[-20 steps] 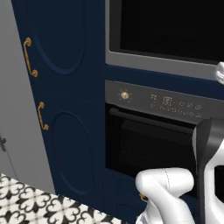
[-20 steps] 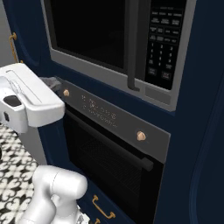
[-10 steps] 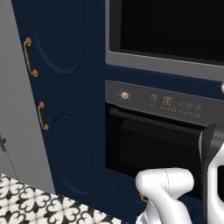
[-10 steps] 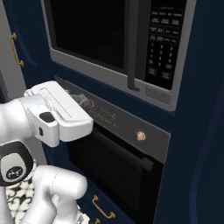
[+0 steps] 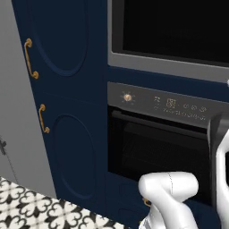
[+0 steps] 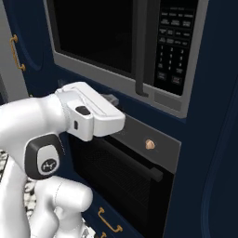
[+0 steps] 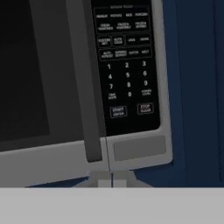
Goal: Pick the cucumber from the sink and place it in the bowl. Then pick the bowl and place it in the microwave. Then close the microwave door and press the start button.
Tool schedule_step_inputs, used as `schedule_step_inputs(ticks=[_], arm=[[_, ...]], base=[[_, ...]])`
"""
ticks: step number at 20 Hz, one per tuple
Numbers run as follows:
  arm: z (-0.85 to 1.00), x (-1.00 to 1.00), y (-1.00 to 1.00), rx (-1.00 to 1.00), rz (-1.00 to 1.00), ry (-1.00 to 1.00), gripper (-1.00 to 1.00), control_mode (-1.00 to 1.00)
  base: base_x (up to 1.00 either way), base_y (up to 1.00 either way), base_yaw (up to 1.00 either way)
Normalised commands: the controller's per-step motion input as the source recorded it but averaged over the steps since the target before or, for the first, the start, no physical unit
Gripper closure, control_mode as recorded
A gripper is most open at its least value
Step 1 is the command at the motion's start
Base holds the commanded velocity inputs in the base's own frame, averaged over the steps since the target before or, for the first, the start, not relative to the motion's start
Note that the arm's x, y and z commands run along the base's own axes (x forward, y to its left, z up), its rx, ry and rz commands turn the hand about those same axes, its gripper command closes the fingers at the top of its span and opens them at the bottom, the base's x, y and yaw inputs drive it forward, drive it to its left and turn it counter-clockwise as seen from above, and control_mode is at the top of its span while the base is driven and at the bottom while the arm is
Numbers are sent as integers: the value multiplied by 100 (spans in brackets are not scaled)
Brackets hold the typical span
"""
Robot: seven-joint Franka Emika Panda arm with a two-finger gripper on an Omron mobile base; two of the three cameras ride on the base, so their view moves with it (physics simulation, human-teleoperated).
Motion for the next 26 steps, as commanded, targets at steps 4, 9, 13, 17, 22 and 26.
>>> schedule_step_inputs(ticks=[4,9,13,17,22,26], arm=[[13,25,-46,6,4,-2,100,-100],[20,2,-30,6,5,-5,100,-100],[25,5,-2,0,0,0,100,-100],[21,6,-2,0,0,0,100,-100],[6,12,-16,3,0,0,100,-100],[0,15,-16,2,5,0,100,-100]], base=[[0,0,0],[0,0,0],[0,0,0],[0,0,0],[0,0,0],[0,0,0]])
